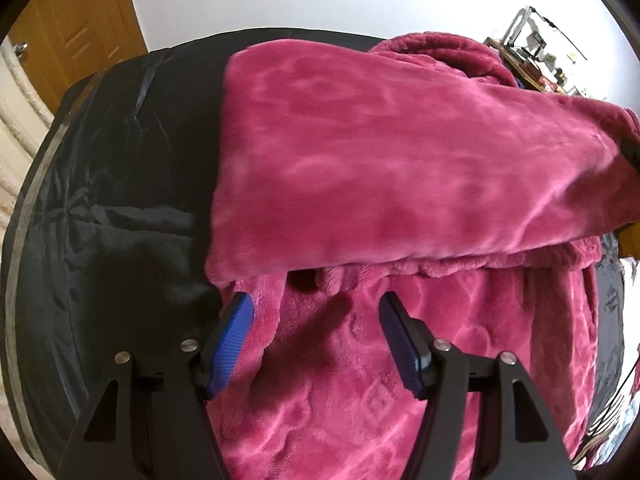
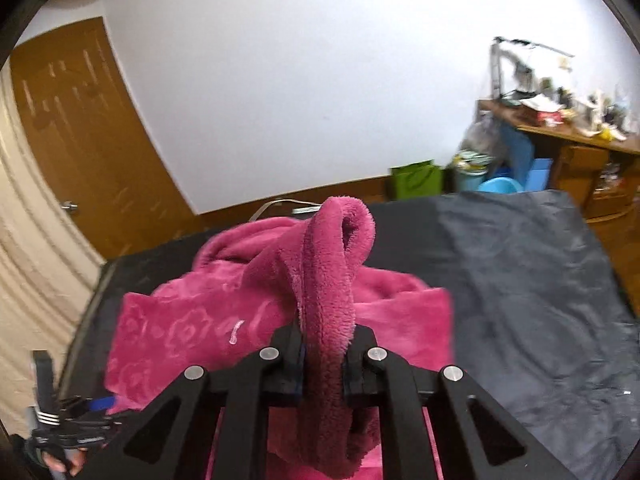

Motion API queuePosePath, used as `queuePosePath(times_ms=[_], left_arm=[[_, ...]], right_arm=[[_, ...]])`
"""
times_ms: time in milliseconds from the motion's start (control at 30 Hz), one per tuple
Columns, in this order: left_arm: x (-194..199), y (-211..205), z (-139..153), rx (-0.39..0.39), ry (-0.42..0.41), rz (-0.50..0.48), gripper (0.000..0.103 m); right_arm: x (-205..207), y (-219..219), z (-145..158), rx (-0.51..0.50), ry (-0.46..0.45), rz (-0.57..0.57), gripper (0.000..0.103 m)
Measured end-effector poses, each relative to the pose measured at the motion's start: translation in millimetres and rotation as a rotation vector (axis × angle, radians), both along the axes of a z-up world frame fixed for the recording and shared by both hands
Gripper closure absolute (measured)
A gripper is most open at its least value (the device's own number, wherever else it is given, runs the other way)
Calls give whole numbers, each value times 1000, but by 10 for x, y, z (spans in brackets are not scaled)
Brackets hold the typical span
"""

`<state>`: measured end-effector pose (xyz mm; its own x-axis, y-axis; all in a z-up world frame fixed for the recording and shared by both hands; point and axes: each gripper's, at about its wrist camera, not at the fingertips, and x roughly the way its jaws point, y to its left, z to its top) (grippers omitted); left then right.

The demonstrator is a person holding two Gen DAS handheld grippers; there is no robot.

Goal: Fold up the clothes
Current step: 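Lift the sleeve and fold it over the robe with the right gripper, then open the right gripper and release the sleeve onto the robe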

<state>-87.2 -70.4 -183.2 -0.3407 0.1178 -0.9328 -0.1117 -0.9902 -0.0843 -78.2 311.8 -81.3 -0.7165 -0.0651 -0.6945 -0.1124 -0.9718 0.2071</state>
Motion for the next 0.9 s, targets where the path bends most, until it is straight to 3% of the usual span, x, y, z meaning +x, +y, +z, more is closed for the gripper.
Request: queuePosePath(times_ms=[233,433,500,567,600,633,667,900], left_arm=[[-140,-233,-62,-25,-6,100,33],[-279,-475,-92,-52,-8,171,33],[-302,-550,-110,-54,-16,186,33],[-317,-609,-134,-50,-22,193,33],[-320,-627,-141,-48,-23,193,33],[-322,-632,-139,-50,-22,189,33],[-324,-635,-137,-52,-20,185,33],[-231,-592,42,-49,-8,158,33]], right_arm=[[55,88,-464,7,-139,-50,90],[27,174,-806,-65,-241,-51,88],[4,244,-846,-83,-249,-70,81],[9,293,-839,-75,-246,-88,67],[10,307,-832,-62,-243,-98,59],[17,317,-813,-46,-237,-108,41],[32,323,-783,-26,-227,-119,35],[109,258,-548,39,-157,-132,35]])
